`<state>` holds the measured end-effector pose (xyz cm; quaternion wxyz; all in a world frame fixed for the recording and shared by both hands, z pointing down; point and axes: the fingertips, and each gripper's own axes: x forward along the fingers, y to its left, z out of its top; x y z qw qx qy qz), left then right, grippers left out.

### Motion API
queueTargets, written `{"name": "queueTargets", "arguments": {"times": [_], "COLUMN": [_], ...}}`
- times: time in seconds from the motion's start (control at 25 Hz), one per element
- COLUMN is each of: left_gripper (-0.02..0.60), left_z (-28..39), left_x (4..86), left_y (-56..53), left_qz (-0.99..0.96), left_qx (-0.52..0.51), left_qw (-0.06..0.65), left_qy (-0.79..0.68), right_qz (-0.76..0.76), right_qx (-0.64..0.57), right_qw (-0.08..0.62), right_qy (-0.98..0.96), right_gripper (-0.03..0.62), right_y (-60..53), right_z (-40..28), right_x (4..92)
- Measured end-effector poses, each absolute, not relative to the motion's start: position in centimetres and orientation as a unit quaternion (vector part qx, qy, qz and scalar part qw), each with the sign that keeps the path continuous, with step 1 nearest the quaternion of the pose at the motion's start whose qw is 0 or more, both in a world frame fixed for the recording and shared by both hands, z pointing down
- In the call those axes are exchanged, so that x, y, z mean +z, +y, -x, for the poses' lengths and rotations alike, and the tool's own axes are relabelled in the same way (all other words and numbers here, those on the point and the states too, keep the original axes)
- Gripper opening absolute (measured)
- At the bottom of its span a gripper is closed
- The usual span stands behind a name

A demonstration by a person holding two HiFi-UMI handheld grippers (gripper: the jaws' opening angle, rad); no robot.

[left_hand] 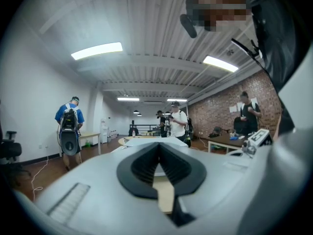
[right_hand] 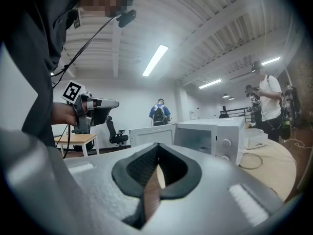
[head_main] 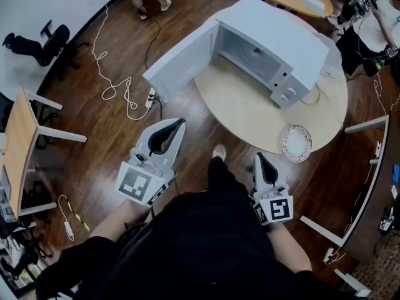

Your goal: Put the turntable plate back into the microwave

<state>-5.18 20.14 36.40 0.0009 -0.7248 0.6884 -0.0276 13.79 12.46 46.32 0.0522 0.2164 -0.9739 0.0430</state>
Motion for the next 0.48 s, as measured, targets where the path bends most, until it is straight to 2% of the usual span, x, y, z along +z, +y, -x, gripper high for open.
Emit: {"name": "queueTargets", "arguments": {"times": [0.48], "left_gripper": [0.005], "left_z": [9.8], "left_x": [35.5], "left_y": [8.3], "left_qz": [0.743], "left_qx": [-0.034], "left_qw": [-0.006], "left_qy": [0.668], "right_qz": [-0.226], "right_qx": [0.059], "right_qw": [0.062], "right_qy": [-0.97], "right_gripper": [0.002], "right_y": [2.7], "right_z": [-8.5], "right_x": [46.2]}}
